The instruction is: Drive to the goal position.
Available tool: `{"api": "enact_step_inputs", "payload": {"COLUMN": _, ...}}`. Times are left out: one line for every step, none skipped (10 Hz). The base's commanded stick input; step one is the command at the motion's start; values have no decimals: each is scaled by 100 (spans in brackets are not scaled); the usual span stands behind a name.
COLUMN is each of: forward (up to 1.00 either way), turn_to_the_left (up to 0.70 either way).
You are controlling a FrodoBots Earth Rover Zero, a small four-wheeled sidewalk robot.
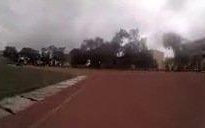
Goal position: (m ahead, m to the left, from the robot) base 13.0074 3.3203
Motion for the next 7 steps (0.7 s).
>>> {"api": "enact_step_inputs", "payload": {"forward": 70, "turn_to_the_left": -7}}
{"api": "enact_step_inputs", "payload": {"forward": 70, "turn_to_the_left": -25}}
{"api": "enact_step_inputs", "payload": {"forward": 70, "turn_to_the_left": -34}}
{"api": "enact_step_inputs", "payload": {"forward": 70, "turn_to_the_left": -35}}
{"api": "enact_step_inputs", "payload": {"forward": 70, "turn_to_the_left": -35}}
{"api": "enact_step_inputs", "payload": {"forward": 70, "turn_to_the_left": -35}}
{"api": "enact_step_inputs", "payload": {"forward": 70, "turn_to_the_left": -6}}
